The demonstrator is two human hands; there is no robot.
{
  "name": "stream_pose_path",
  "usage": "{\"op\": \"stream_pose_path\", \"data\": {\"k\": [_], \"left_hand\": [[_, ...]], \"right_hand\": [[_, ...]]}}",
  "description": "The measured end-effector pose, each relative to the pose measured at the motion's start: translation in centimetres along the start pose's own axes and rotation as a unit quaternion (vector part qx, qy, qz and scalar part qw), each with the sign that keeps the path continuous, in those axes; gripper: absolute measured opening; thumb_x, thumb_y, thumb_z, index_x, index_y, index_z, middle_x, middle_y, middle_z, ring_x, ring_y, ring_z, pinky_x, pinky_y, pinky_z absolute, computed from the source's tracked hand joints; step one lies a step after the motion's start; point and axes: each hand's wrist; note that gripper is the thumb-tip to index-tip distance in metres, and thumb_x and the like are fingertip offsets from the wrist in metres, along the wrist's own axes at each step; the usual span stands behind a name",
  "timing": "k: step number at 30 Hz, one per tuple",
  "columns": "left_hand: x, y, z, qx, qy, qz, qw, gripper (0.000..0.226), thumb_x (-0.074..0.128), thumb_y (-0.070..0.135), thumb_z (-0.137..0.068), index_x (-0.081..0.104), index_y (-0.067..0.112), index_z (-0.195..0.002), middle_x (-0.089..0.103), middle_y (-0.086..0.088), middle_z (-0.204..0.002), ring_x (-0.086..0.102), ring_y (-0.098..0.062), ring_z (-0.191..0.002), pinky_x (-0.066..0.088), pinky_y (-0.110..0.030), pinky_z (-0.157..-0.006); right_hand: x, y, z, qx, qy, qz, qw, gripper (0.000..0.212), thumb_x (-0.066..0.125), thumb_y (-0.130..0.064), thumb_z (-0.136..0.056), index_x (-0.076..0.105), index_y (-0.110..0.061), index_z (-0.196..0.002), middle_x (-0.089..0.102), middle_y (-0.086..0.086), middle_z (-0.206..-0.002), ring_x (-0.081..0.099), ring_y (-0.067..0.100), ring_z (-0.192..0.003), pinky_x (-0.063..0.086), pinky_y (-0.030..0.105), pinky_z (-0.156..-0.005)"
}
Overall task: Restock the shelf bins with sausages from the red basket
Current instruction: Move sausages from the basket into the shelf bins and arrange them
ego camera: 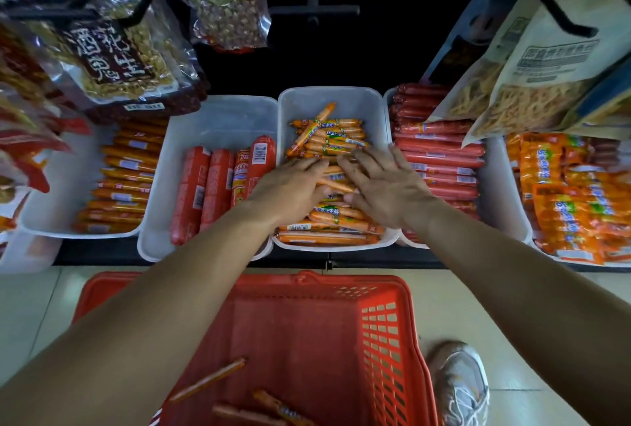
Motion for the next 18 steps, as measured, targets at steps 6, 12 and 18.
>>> {"op": "stream_pose_path", "data": {"k": [6,12,18], "left_hand": [[1.3,-0.1,0.2,0.021,-0.056,-0.082,0.995,0.085,0.026,0.073,-0.093,-0.001,0.026,-0.159,-0.006,0.001,-0.167,-0.002,-0.024,-0.153,0.01,-0.043,-0.122],[1.0,-0.2,-1.3,0.019,-0.008,-0.083,0.996,0.061,0.03,0.046,-0.105,0.012,0.024,-0.159,0.01,0.0,-0.166,0.014,-0.024,-0.151,0.02,-0.041,-0.119],[0.4,-1.2,2.3,0.031,0.103,0.071,0.992,0.05,0.044,0.04,-0.102,0.042,0.023,-0.149,0.04,0.003,-0.155,0.04,-0.021,-0.139,0.036,-0.038,-0.113]], "right_hand": [[0.2,-0.6,-0.1,-0.008,0.017,-0.036,0.999,0.068,0.027,-0.061,-0.098,0.01,-0.033,-0.158,0.017,-0.001,-0.164,0.006,0.021,-0.152,-0.005,0.052,-0.121],[0.8,-0.4,3.2,-0.034,-0.003,-0.072,0.997,0.083,0.012,-0.076,-0.089,0.002,-0.032,-0.159,0.003,-0.001,-0.167,0.0,0.017,-0.153,-0.01,0.051,-0.121],[-0.2,-1.5,0.5,-0.044,-0.022,0.03,0.998,0.084,0.007,-0.076,-0.088,-0.012,-0.032,-0.157,0.0,0.005,-0.167,-0.002,0.026,-0.153,-0.008,0.057,-0.119]]}}
Point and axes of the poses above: each hand's wrist, its own z-axis away from the middle knuckle, its own x-axis out of the palm, y = z × x
